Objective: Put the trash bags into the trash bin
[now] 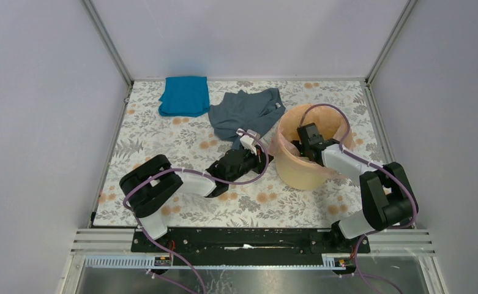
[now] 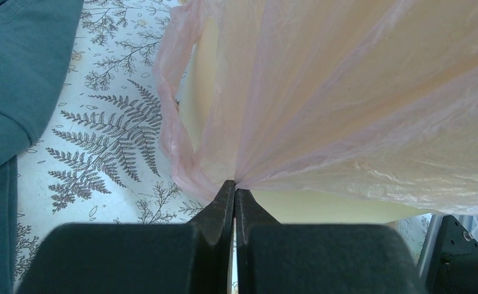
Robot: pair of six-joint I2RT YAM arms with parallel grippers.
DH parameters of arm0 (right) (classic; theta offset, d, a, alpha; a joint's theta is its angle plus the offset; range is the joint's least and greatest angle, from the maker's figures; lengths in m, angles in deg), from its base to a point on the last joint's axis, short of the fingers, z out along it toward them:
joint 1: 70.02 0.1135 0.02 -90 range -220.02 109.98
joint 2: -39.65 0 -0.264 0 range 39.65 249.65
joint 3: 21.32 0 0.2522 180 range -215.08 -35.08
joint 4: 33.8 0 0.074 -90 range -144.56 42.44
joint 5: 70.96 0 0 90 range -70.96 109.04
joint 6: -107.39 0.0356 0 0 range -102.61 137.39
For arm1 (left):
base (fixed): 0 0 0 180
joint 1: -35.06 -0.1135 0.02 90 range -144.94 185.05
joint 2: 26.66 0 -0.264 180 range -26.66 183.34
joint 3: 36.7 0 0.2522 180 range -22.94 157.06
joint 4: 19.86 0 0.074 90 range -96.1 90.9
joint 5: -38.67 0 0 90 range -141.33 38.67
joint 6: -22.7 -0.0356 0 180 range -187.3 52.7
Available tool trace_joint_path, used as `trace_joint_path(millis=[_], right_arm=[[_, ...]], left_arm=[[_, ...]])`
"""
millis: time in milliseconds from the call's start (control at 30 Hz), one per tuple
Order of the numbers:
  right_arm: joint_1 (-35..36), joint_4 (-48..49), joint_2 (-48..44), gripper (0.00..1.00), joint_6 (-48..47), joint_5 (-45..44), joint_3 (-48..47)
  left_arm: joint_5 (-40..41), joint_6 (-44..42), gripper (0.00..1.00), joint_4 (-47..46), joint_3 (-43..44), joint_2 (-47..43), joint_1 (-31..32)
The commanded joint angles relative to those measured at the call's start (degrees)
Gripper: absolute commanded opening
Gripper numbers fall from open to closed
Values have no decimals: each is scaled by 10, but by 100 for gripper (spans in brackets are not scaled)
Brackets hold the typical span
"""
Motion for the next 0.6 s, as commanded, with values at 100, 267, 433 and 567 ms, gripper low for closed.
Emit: trace_joint_path(millis=[100,267,433,567], right_arm=[[4,-88,-90,66,-9,-47,-59],[5,-131,-135,79,-5,-65,-89],[5,-132,-157,87,-10,-80,-110],[5,-131,-152,88,-14,-73,-143]], left_arm=[[-13,-7,0,12,19,0,2],[-16,-4,0,11,25,11,2],[-18,-2,0,16,29,12,2],[-18,-5,1,29,33,6,2]])
